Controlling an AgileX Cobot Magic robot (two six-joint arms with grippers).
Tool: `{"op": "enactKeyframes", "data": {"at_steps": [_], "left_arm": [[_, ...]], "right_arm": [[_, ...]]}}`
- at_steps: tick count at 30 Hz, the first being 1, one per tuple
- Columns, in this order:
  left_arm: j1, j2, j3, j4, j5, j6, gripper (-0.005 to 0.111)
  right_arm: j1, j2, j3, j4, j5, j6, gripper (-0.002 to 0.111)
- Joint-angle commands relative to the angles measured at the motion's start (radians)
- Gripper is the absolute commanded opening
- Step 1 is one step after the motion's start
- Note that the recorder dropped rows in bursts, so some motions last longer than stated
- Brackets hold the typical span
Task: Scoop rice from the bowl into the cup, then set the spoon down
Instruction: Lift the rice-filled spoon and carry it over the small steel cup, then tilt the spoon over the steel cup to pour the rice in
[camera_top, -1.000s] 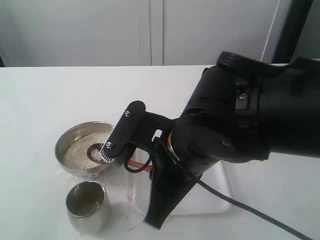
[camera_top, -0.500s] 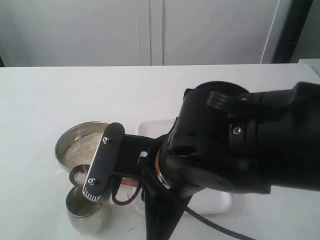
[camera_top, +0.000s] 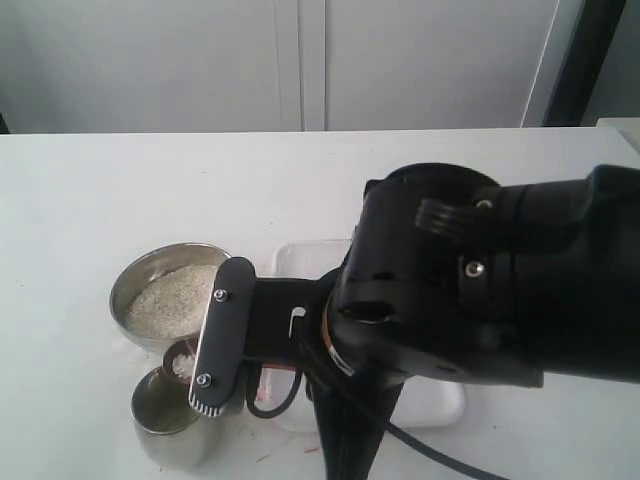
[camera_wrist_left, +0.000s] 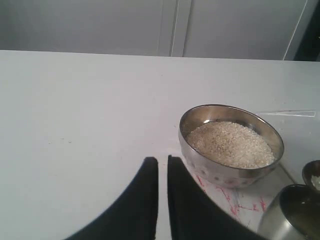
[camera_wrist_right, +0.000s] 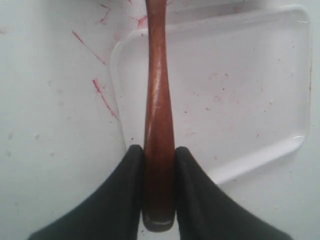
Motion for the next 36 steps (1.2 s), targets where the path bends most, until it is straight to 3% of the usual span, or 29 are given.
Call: {"op": "enactKeyframes", "data": {"at_steps": [1,31,36], "left_arm": [[-0.002,-0.004,-0.003,-0.009,-0.004,-0.002,0.014],[-0.002,-0.004,-0.003,-0.009,-0.004,-0.002,0.014],[-0.002,-0.004,-0.003,-0.009,-0.004,-0.002,0.014]], "right_arm": [[0.001,-0.011,0.005,-0.021,0.009,-0.039,0.0],[0.001,-0.011,0.005,-0.173,-0.113,-0.073,0.0],[0.001,-0.011,0.065,-0.181,-0.166,-0.116,0.0]]}}
